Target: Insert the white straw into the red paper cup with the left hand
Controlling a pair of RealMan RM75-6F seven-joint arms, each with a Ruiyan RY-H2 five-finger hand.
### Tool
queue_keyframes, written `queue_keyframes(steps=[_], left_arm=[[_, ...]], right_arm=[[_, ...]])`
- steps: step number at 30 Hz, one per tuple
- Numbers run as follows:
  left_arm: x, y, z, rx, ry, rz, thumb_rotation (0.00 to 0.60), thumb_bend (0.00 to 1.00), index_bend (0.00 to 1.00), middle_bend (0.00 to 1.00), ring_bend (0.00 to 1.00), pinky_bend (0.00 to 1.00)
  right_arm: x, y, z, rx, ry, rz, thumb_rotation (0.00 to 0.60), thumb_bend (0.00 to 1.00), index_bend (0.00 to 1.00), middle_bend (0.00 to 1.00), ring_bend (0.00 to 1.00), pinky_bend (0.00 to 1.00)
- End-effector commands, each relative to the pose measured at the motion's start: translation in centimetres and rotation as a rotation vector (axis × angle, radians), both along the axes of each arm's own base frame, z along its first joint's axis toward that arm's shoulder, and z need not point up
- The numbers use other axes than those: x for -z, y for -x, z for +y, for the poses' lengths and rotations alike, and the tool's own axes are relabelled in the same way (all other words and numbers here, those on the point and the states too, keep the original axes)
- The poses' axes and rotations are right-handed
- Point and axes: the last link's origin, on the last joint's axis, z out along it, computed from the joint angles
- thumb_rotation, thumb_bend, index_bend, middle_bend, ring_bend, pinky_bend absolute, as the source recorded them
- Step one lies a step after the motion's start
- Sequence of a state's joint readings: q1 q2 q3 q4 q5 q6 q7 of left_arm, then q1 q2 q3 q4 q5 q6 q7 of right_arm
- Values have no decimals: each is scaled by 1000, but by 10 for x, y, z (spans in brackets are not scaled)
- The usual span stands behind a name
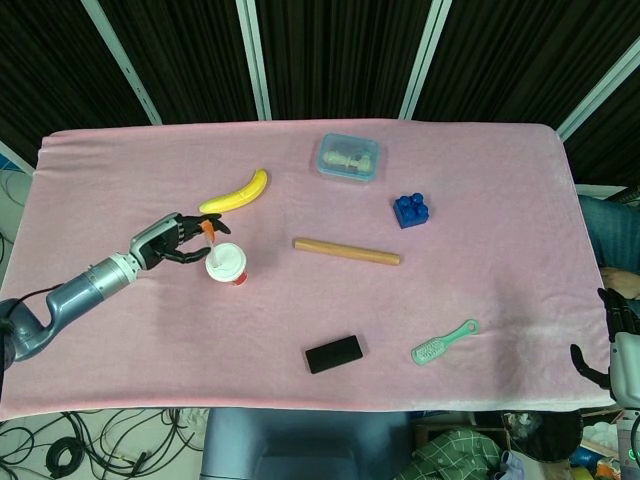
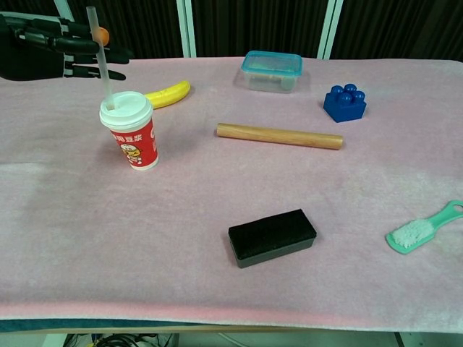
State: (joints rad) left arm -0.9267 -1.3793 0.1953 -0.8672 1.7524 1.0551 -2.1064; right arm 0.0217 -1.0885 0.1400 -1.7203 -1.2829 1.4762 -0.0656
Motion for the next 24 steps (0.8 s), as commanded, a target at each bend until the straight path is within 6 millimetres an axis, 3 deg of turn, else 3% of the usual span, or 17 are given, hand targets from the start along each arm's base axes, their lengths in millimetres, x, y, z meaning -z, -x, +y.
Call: queue_keyframes(steps=[1,16,24], left_arm=[[3,2,0,-3,6,7,600,421,679,303,17,76],[18,12,-2,-22,36,32,600,421,636,298,8,62],[6,13,-2,29,60,68,600,421,273,196,0,9]], right_arm=[[0,0,0,0,1,0,600,283,23,47,159,200],[-1,1,0,3,2,-4,600,283,20,47,159,199],[0,1,-1,3,1,-7,600,283,17,47,159,199]])
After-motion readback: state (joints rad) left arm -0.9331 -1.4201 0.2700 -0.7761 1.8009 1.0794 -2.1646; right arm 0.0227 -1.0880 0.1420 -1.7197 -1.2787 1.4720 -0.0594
